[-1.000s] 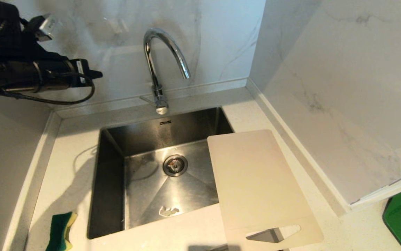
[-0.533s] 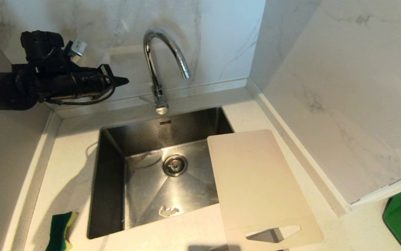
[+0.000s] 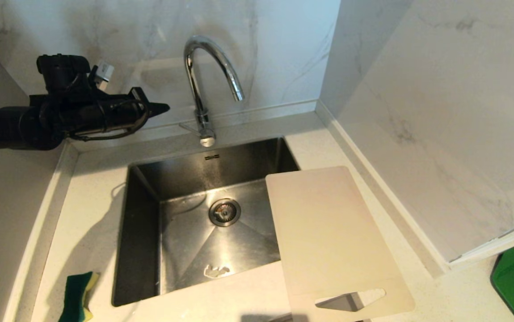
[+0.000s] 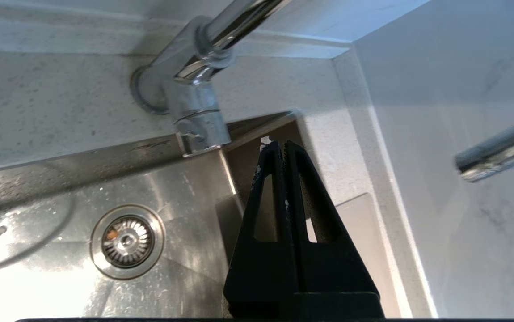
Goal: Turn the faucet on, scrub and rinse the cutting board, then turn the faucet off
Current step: Turn on the tap
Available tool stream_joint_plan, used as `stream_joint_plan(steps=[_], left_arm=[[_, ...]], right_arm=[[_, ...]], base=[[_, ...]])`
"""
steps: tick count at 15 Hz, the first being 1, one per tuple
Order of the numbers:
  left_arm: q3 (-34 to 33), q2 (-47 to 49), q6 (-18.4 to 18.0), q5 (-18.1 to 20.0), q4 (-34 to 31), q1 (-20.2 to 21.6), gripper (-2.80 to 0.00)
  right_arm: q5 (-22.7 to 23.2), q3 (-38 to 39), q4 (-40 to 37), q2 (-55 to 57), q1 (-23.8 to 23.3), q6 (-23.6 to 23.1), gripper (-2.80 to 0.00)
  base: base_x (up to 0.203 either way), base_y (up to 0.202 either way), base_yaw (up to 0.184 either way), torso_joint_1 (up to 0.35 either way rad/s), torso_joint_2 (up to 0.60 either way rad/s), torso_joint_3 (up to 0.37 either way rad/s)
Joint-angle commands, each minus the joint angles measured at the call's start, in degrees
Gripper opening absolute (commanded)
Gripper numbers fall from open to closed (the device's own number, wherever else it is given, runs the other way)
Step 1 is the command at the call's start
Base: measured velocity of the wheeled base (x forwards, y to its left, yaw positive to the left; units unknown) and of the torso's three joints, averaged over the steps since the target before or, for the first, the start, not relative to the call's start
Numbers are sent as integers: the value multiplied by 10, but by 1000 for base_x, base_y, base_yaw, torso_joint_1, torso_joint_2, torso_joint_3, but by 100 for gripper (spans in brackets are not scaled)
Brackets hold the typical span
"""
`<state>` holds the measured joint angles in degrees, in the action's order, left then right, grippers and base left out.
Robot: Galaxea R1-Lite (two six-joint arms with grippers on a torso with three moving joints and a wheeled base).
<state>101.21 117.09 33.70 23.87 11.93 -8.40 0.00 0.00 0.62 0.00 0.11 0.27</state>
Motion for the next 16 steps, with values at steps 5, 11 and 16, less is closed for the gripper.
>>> stream_joint_plan(steps=[5, 11, 16], left_arm=[[1, 2, -33, -3, -4, -15, -280], [32, 22, -97, -68, -24, -42, 0], [79, 61, -211, -199, -32, -64, 0]], right_arm=[[0, 1, 1, 1, 0, 0, -280], [0, 1, 0, 0, 0, 0, -280], [0, 1, 0, 1, 0, 0, -280]], base=[[0, 0, 0, 0, 0, 0], [0, 0, 0, 0, 0, 0], [0, 0, 0, 0, 0, 0]])
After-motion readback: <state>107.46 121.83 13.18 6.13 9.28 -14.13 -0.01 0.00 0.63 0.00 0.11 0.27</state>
